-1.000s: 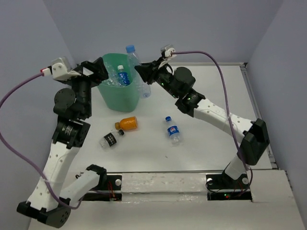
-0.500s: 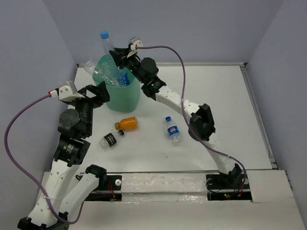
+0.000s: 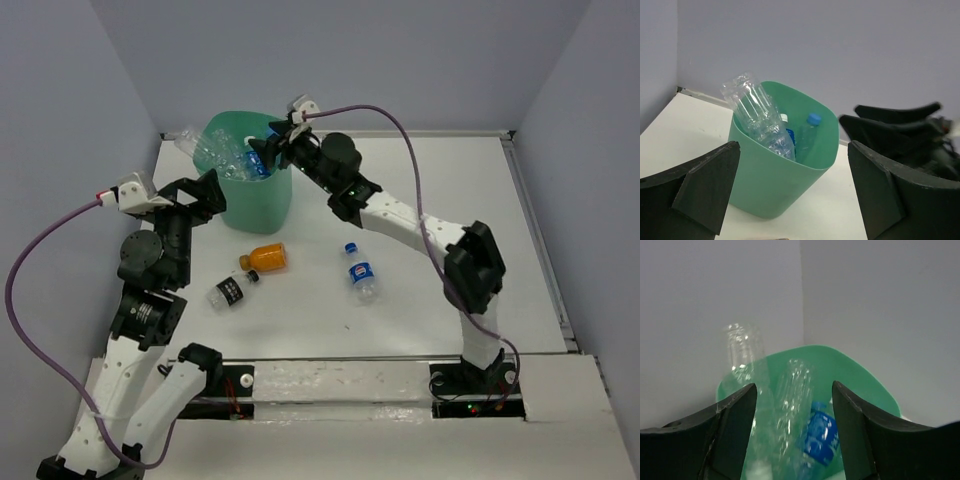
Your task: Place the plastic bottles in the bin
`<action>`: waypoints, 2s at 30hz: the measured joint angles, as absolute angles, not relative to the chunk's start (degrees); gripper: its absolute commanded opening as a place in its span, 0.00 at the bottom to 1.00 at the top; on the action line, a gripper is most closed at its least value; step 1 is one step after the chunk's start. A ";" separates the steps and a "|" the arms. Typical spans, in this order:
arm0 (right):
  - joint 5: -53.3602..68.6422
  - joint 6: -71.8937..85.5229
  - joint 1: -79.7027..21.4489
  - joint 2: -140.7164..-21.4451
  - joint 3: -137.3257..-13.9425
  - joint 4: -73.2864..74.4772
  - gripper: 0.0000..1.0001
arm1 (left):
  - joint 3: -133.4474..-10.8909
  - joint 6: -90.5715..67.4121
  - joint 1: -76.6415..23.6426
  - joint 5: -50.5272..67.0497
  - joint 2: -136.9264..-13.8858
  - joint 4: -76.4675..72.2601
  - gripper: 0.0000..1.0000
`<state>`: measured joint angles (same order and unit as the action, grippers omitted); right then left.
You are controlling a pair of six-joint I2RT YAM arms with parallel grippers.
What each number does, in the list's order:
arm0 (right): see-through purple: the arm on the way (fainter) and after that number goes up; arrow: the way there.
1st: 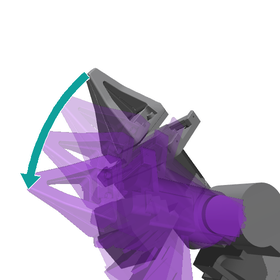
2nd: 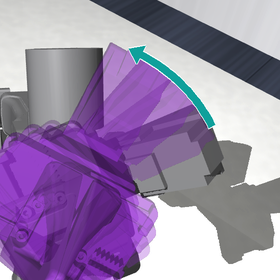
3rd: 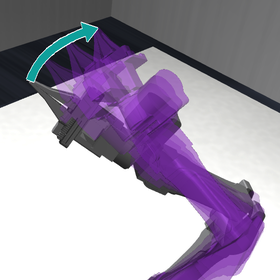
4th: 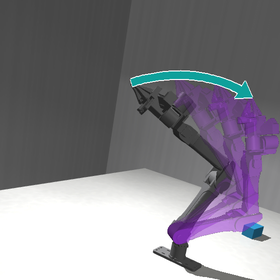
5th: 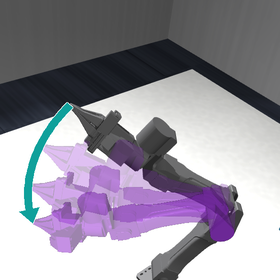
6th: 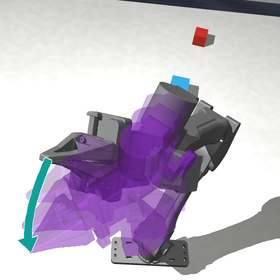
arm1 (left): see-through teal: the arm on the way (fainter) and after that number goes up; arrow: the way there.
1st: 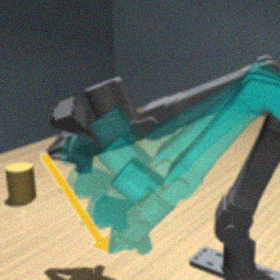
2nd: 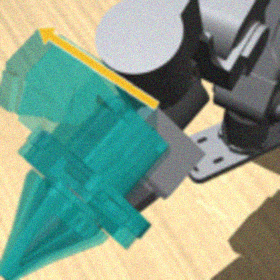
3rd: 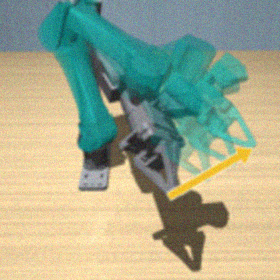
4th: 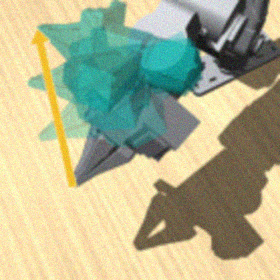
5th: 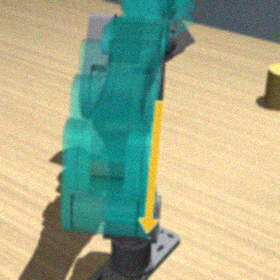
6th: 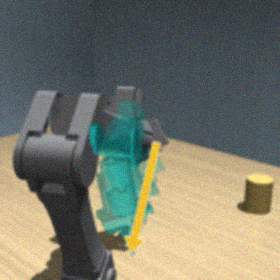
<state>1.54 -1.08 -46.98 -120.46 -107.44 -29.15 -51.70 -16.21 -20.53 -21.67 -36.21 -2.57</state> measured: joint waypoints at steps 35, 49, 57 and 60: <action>-13.39 15.46 -43.99 -100.53 -65.82 24.47 0.36 | -43.75 -17.04 -20.62 -4.51 -29.36 0.69 0.99; -5.02 9.19 -46.59 -99.18 -100.95 7.57 0.28 | -43.75 -17.12 -20.91 -4.10 -27.07 0.69 0.99; -2.31 0.86 -46.76 -126.72 -135.66 -7.18 0.30 | -43.72 -17.54 -21.06 -4.49 -26.35 0.69 0.98; -2.35 -1.65 -46.76 -135.37 -140.59 -10.09 0.55 | -43.72 -17.54 -21.43 -4.78 -26.22 0.71 0.98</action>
